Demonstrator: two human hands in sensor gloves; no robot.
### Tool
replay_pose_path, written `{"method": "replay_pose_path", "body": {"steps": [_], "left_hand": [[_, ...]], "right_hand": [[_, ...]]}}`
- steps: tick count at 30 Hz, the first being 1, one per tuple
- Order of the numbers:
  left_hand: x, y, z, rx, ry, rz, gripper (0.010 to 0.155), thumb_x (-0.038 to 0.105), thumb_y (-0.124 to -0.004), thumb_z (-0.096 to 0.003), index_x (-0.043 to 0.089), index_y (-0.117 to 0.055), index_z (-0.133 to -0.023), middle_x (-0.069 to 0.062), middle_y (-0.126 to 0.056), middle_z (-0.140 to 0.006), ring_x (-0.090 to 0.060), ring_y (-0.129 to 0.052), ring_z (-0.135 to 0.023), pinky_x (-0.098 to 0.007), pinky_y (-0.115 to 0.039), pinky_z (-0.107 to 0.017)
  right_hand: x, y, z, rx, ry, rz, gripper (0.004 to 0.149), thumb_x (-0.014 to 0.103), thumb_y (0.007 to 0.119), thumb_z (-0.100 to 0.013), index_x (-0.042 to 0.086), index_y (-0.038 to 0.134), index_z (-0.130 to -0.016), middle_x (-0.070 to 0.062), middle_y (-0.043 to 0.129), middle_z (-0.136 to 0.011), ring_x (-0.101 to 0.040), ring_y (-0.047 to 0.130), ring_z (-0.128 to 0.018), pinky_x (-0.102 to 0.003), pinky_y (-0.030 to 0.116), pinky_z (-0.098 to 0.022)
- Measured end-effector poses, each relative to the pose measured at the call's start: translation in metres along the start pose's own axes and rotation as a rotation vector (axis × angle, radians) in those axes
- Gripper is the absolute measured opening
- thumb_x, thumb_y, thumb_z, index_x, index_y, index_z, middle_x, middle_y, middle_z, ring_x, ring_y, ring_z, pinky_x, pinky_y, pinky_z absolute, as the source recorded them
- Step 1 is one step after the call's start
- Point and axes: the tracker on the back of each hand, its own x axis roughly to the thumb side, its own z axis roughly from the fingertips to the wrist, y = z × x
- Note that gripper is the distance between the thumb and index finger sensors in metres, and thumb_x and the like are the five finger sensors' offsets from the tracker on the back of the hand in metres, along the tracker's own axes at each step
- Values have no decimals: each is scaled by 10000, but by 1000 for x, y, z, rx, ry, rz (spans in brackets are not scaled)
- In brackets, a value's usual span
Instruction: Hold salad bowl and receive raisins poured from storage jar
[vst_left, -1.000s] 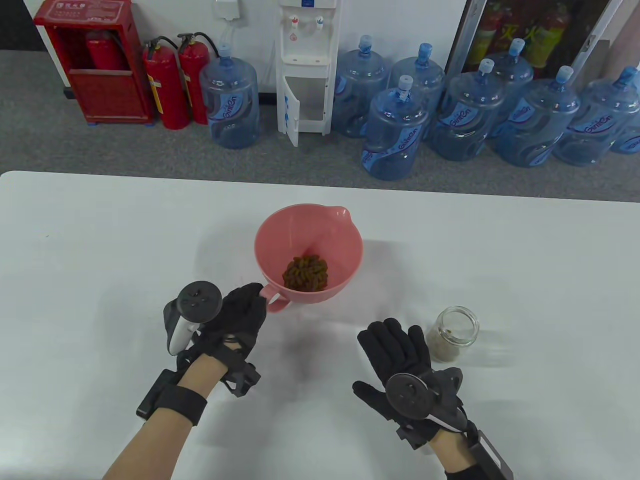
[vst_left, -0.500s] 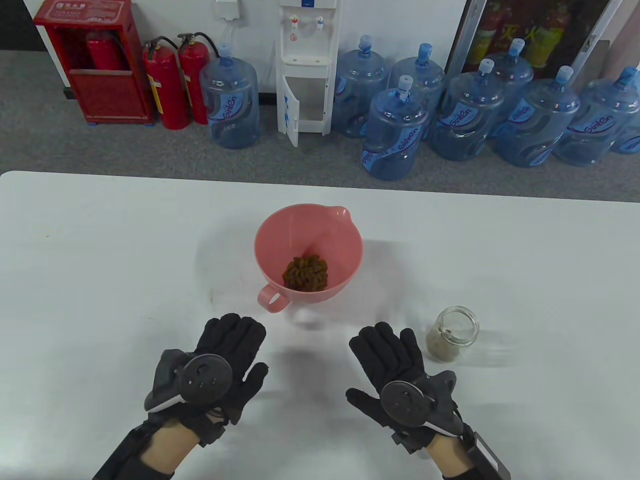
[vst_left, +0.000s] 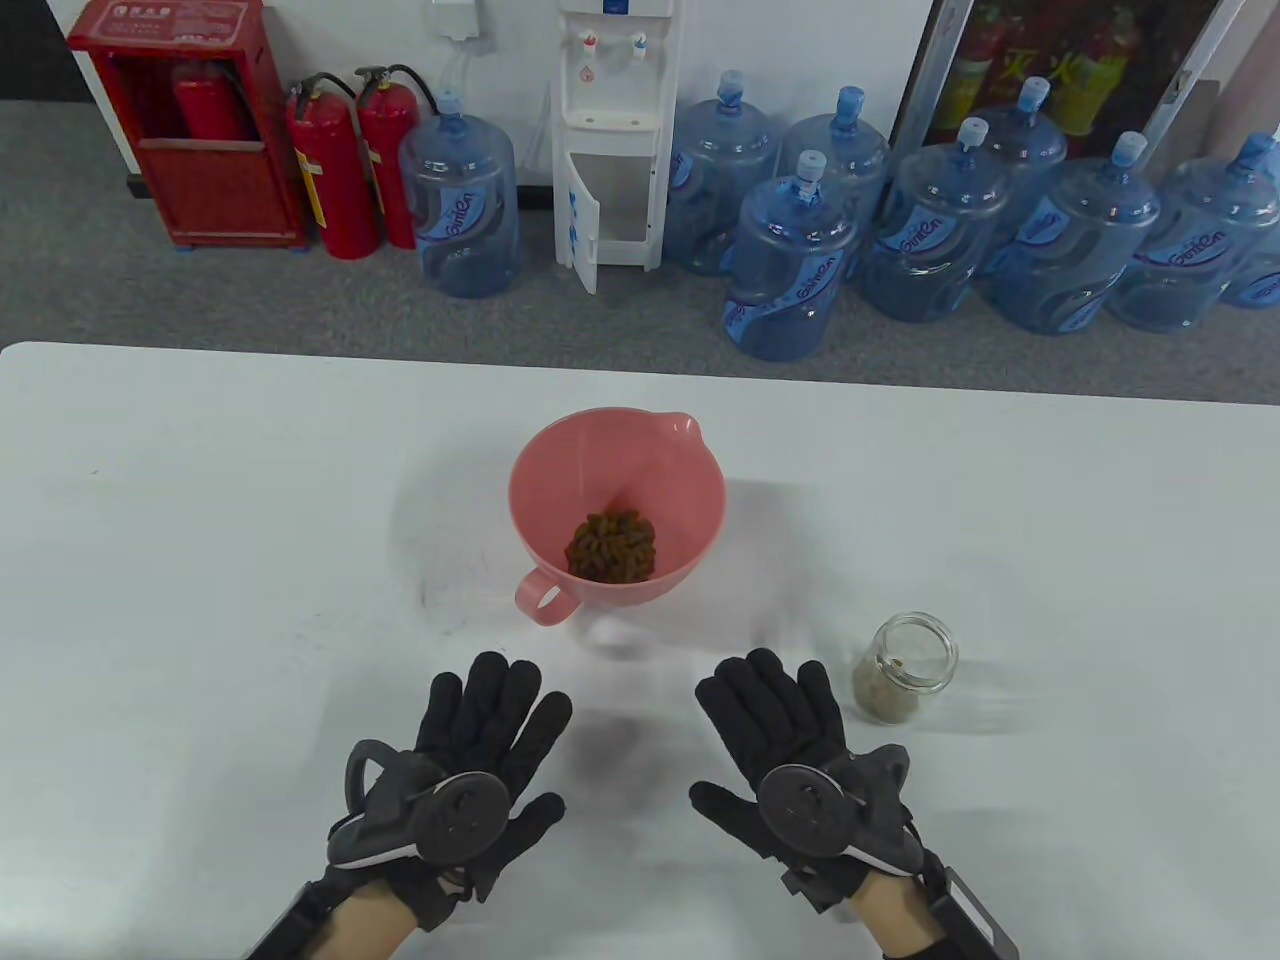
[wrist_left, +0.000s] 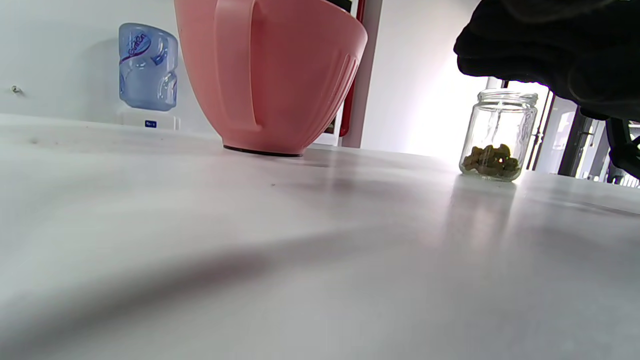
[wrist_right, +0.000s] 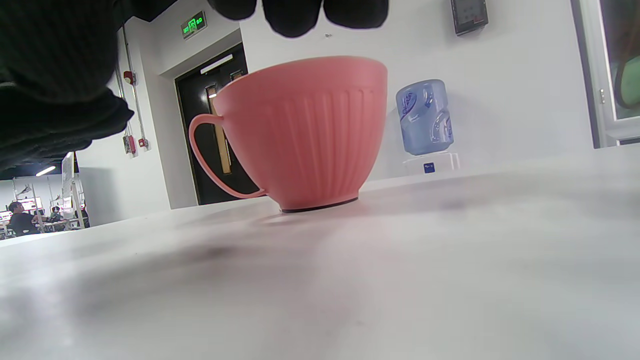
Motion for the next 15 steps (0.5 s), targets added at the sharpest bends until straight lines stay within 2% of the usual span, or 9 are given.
{"method": "replay_pose_path", "body": {"steps": [15], "left_hand": [[-7,1,1,35,4,54,763,645,-571,-444,370,-238,-1073,-29,-132,-1135,-386,-119,-1109,-589,-189,-732]], "right_hand": [[-1,3,-1,23,-7,-8,909,690,753,-330,381,268,-1035,55,279,-1135,-263,335,-1098,-581,225,-778]]}}
